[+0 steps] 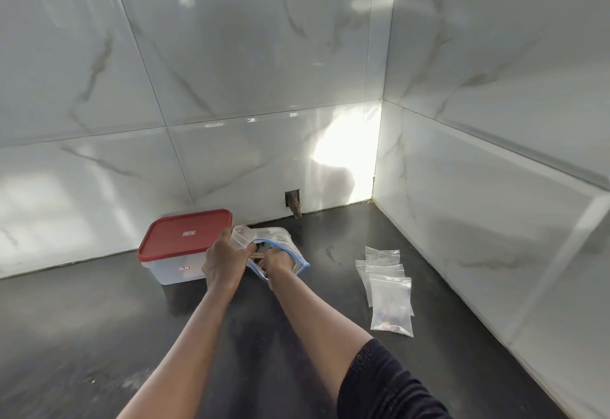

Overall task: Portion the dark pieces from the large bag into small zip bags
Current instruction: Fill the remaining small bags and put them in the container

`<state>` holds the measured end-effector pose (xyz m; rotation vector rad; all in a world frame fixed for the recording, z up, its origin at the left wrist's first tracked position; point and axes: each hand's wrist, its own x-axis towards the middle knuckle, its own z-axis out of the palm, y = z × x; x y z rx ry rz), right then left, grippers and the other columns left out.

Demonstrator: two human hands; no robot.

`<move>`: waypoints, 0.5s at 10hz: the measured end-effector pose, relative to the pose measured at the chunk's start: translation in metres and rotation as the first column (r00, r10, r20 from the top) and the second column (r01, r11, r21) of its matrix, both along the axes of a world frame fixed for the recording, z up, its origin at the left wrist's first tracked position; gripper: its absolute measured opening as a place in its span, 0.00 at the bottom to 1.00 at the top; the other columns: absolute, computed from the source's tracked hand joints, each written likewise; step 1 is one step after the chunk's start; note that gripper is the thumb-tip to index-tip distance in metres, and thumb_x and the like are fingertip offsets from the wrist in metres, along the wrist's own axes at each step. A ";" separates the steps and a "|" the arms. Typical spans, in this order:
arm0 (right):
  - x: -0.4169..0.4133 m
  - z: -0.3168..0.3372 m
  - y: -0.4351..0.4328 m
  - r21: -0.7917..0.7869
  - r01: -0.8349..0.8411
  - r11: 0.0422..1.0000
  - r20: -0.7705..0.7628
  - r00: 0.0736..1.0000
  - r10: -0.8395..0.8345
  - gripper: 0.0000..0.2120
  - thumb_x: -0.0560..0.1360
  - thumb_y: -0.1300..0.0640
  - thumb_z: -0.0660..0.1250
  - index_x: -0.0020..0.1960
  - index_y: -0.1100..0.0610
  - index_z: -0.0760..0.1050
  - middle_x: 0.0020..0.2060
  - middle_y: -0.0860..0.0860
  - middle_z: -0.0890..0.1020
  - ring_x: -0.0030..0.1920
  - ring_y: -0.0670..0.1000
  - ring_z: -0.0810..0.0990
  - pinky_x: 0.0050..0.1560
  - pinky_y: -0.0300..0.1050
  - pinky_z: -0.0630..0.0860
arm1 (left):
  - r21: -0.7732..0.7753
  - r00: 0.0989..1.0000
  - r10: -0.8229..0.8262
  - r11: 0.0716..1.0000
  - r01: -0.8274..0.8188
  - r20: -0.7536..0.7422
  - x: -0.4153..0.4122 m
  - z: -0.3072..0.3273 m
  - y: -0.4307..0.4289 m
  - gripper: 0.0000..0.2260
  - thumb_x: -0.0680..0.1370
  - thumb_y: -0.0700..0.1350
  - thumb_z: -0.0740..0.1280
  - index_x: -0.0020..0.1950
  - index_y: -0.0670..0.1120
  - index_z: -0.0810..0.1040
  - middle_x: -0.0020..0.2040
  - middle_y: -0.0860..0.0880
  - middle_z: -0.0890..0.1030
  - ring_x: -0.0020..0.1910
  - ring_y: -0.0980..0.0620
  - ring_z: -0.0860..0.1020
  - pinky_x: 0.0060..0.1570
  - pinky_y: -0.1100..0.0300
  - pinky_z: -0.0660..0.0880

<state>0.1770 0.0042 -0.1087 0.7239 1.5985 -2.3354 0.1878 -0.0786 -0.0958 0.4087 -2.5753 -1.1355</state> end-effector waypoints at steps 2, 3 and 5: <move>0.003 0.008 0.002 0.063 0.132 0.989 0.011 0.991 -0.133 0.14 0.79 0.67 0.56 0.59 0.66 0.76 0.50 0.57 0.80 0.38 0.50 0.78 0.28 0.33 0.74 | -0.019 0.998 0.061 0.998 -0.060 0.010 -0.001 0.001 0.008 0.16 0.71 0.50 0.71 0.55 0.44 0.74 0.50 0.41 0.81 0.52 0.38 0.76 0.50 0.49 0.72; 0.008 0.015 0.004 0.229 0.133 0.964 -0.031 0.991 -0.129 0.13 0.78 0.65 0.60 0.59 0.66 0.76 0.55 0.58 0.81 0.52 0.56 0.81 0.45 0.38 0.76 | -0.021 0.996 0.091 0.996 -0.091 0.015 -0.001 0.001 0.012 0.16 0.71 0.50 0.70 0.55 0.44 0.74 0.50 0.41 0.80 0.52 0.38 0.76 0.50 0.48 0.72; 0.003 0.018 0.029 0.373 0.085 0.924 -0.015 0.996 -0.086 0.15 0.78 0.65 0.56 0.61 0.67 0.74 0.57 0.59 0.79 0.55 0.57 0.80 0.50 0.45 0.77 | -0.010 0.994 0.104 0.995 -0.104 0.017 -0.001 0.003 0.019 0.19 0.71 0.52 0.71 0.59 0.47 0.75 0.52 0.41 0.81 0.54 0.38 0.76 0.52 0.48 0.72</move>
